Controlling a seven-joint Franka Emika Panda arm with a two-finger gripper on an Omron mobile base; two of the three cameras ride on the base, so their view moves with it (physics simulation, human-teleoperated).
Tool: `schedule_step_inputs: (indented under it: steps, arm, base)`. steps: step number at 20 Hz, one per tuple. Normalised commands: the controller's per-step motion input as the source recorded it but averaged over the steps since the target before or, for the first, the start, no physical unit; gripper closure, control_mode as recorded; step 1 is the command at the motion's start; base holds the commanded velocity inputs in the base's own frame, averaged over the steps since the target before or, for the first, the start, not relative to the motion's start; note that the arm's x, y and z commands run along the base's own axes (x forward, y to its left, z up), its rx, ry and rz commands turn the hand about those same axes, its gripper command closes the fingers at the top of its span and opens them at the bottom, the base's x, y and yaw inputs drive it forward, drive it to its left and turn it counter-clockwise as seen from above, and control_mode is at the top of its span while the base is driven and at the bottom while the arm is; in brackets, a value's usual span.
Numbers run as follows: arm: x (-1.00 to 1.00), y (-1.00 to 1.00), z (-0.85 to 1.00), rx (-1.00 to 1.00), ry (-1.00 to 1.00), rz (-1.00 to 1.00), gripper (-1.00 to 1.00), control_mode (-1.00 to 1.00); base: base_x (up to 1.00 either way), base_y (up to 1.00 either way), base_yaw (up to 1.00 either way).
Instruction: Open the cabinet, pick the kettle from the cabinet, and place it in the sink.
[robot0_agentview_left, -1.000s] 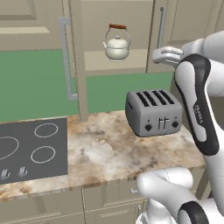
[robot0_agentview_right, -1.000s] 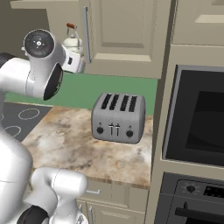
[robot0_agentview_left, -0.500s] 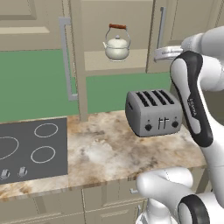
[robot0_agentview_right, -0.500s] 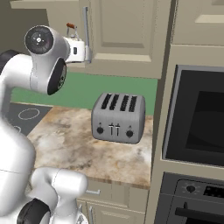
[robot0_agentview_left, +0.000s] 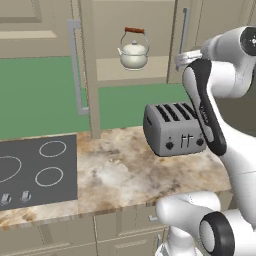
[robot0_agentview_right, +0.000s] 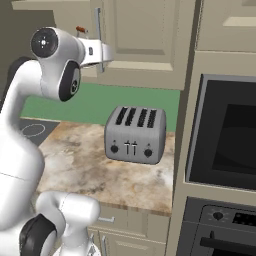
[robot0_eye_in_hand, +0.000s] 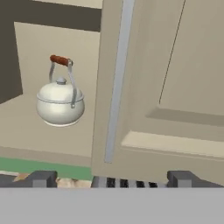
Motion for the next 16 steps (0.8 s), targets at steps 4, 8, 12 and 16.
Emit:
schedule_step_inputs:
  steps: [4, 8, 12, 16]
  arm:
    - [0.43, -0.01, 0.05, -0.02, 0.03, -0.18, -1.0, -1.0]
    - [0.37, -0.06, 0.01, 0.0, 0.0, -0.13, -1.0, -1.0]
    - [0.33, -0.09, 0.0, 0.0, 0.0, -0.07, -1.0, -1.0]
    - [0.34, -0.1, 0.0, 0.06, 0.0, 0.0, -1.0, -1.0]
  base:
    - [0.0, 0.0, 0.0]
    - [0.0, 0.0, 0.0]
    - [0.0, 0.0, 0.0]
    - [0.0, 0.0, 0.0]
